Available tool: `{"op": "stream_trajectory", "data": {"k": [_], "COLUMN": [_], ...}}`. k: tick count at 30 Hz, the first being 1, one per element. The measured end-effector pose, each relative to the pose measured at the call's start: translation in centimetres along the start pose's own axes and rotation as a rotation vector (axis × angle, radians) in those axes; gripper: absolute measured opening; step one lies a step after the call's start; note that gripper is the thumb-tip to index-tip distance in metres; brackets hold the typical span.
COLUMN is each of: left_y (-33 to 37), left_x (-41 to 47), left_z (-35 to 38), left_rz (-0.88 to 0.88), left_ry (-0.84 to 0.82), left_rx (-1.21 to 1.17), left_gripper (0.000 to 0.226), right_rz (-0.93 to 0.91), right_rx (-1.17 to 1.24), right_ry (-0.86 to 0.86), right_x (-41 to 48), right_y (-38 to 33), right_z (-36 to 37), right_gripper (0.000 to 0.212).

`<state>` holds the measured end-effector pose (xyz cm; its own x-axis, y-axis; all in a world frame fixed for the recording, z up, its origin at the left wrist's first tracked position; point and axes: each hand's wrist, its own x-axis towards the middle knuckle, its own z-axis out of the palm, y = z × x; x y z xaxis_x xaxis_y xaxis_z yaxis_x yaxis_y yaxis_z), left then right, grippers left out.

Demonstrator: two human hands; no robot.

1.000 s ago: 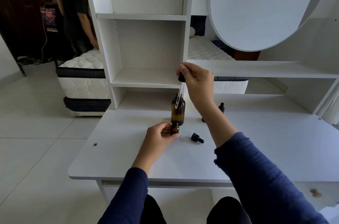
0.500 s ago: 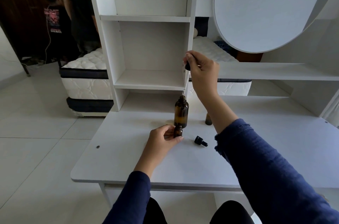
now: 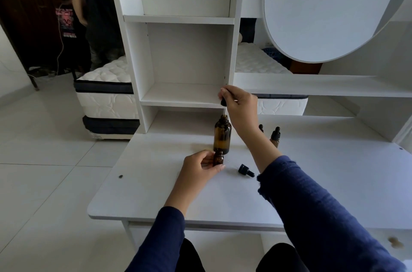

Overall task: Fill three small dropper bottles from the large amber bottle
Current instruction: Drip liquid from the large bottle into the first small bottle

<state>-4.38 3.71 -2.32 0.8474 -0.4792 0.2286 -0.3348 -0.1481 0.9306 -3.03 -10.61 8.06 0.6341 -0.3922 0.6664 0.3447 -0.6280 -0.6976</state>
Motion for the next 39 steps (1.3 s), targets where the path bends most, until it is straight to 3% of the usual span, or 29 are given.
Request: {"op": "stream_trajectory", "data": {"k": [21, 39], "left_y": [0.4, 0.2], "left_x": [-0.3, -0.1], "left_z": [-0.1, -0.1], "left_rz": [-0.052, -0.03], "left_ry": [-0.026, -0.012], "left_rx": [-0.069, -0.04], "left_gripper": [0.023, 0.025], "right_rz": [0.143, 0.12], "right_rx": [-0.042, -0.052], "right_ry": [-0.041, -0.028], "right_x": [-2.0, -1.4], "right_y": [1.5, 1.1], "right_z": [0.7, 0.5], "right_gripper": [0.022, 0.016]}}
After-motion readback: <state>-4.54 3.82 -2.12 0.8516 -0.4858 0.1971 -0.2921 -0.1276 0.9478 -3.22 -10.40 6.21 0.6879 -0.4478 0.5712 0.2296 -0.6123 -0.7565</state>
